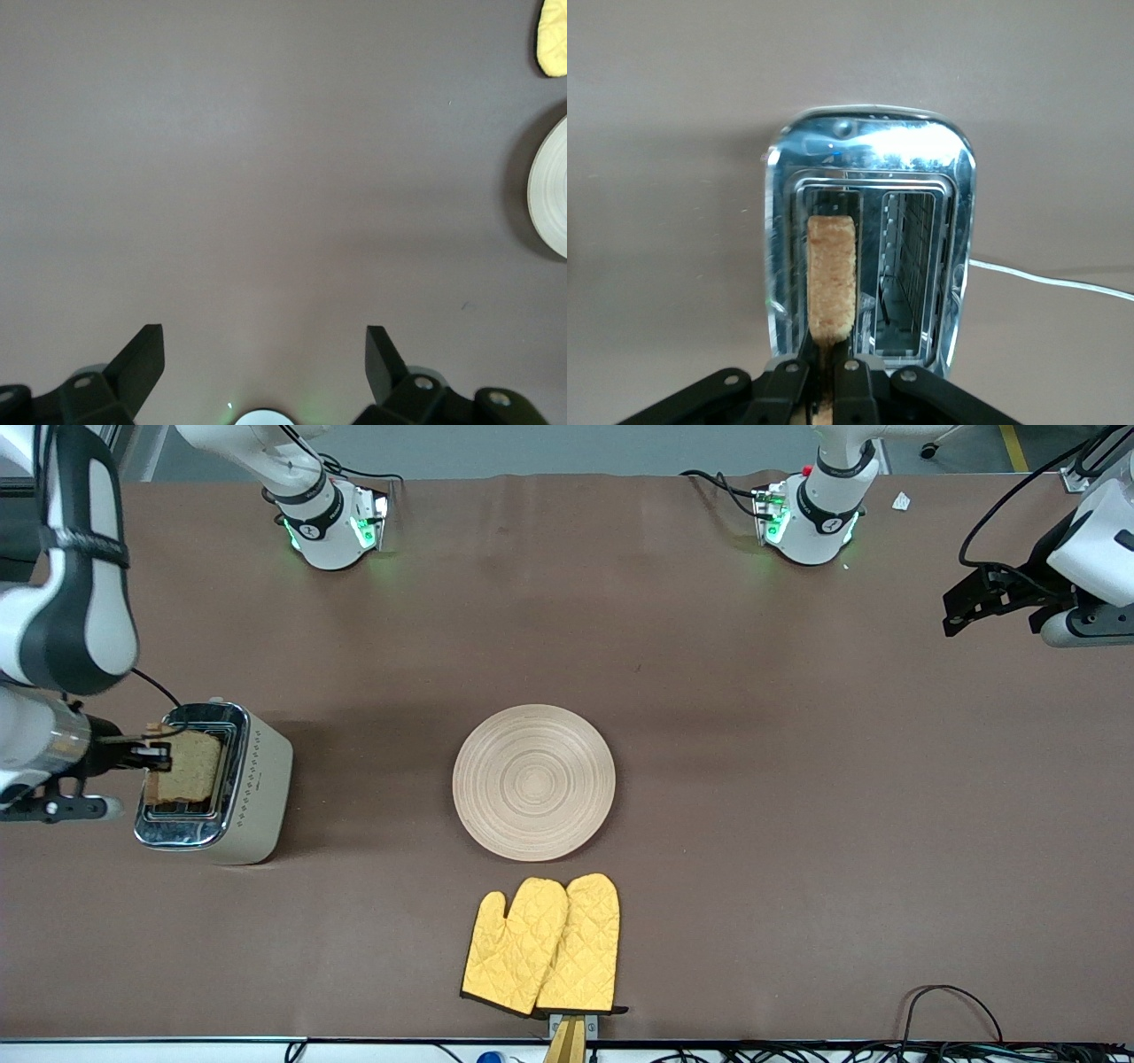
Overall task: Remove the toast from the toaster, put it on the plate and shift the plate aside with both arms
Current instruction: 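Grasp the toast with the right gripper and lift it out, then carry the toast to the wooden plate while the left gripper reaches in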
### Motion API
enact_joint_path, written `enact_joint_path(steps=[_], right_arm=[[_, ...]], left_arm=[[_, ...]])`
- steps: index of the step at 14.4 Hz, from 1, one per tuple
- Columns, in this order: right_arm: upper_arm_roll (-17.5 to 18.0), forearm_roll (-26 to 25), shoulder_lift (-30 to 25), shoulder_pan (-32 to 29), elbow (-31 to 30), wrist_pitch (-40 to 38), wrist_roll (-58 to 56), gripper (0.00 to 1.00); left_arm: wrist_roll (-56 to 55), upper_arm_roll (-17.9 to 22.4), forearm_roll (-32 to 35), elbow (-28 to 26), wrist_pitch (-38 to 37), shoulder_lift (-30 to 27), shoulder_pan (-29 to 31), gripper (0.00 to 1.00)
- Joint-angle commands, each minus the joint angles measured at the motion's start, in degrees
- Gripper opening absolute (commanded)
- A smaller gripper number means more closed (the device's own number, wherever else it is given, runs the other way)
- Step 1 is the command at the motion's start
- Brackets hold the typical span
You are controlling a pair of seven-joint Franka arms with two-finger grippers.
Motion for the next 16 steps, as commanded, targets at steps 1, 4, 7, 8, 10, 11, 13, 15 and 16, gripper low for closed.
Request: enact_joint_path(steps=[1, 4, 7, 8, 10, 11, 13, 15, 16], right_arm=[[0.1, 1.1, -0.4, 2.9, 5.5, -5.0, 0.8, 0.06], [0.1, 1.1, -0.3, 10.3, 5.8, -5.3, 13.3, 0.06], [0.2, 1.2, 3.0, 19.0, 5.7, -3.9, 26.8, 0.06], [0.2, 1.1, 5.1, 21.7, 5.8, -2.6, 30.4, 0.06], [0.3, 1.2, 8.1, 26.1, 5.8, 2.2, 36.5, 0.06], [0.3, 1.3, 9.4, 27.6, 5.8, 3.6, 39.2, 0.06], [0.3, 1.2, 12.3, 31.2, 5.8, 6.0, 44.3, 0.06], [0.4, 1.1, 15.1, 34.1, 5.8, 9.4, 50.1, 0.06], [0.4, 1.2, 16.4, 35.5, 5.8, 10.9, 52.7, 0.06]], left_arm=[[0.7, -0.1, 1.0, 1.7, 1.0, 1.2, -0.1, 1.0], [1.9, -0.2, 1.0, 1.4, 1.1, 1.3, 0.0, 1.0], [3.4, -0.1, 1.0, 1.4, 1.1, 1.6, 0.0, 1.0], [3.8, -0.1, 1.0, 1.4, 1.0, 1.6, 0.0, 1.0], [3.8, -0.1, 1.1, 1.4, 1.1, 1.7, 0.0, 1.0], [3.9, -0.1, 1.0, 1.3, 1.0, 1.9, 0.0, 1.0], [4.3, -0.1, 1.0, 1.2, 1.0, 2.1, 0.0, 1.0], [4.4, -0.2, 0.2, 1.2, 1.0, 2.5, 0.0, 1.0], [4.4, -0.2, -0.6, 1.2, 1.0, 3.4, 0.0, 1.0]])
